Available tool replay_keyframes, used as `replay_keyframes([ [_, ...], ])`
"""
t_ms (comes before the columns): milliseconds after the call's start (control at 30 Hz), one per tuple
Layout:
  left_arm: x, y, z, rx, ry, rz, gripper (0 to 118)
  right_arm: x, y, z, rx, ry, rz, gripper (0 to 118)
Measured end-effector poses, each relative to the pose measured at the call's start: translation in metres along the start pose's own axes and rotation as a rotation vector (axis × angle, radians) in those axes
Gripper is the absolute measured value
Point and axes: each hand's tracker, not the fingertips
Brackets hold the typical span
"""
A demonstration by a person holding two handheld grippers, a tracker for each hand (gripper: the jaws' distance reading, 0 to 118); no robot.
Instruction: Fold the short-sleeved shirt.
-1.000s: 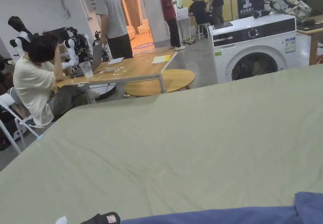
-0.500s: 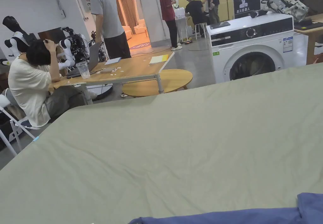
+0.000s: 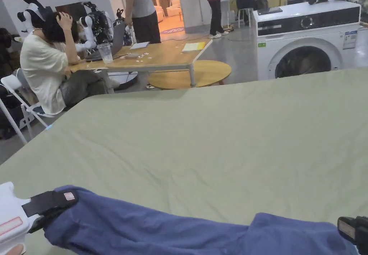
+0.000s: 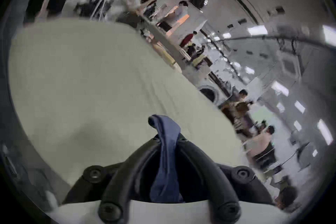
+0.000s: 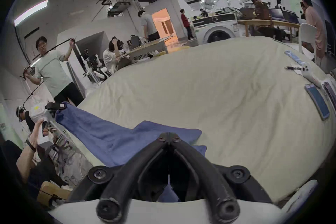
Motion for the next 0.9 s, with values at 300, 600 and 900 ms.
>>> replay_keyframes([
  [300, 0.139, -0.159, -0.137, -0.423, -0.141, -0.331, 3, -0.005, -0.007, 0.017, -0.001, 0.001, 0.009, 0],
  [600, 0.168, -0.167, -0.146, -0.376, -0.391, -0.199, 58, 0.031, -0.025, 0.050, 0.005, -0.093, -0.045, 0],
  [900, 0.146, -0.235, -0.179, -0.682, -0.330, -0.183, 0, 0.035, -0.033, 0.043, -0.011, -0.064, -0.083, 0],
])
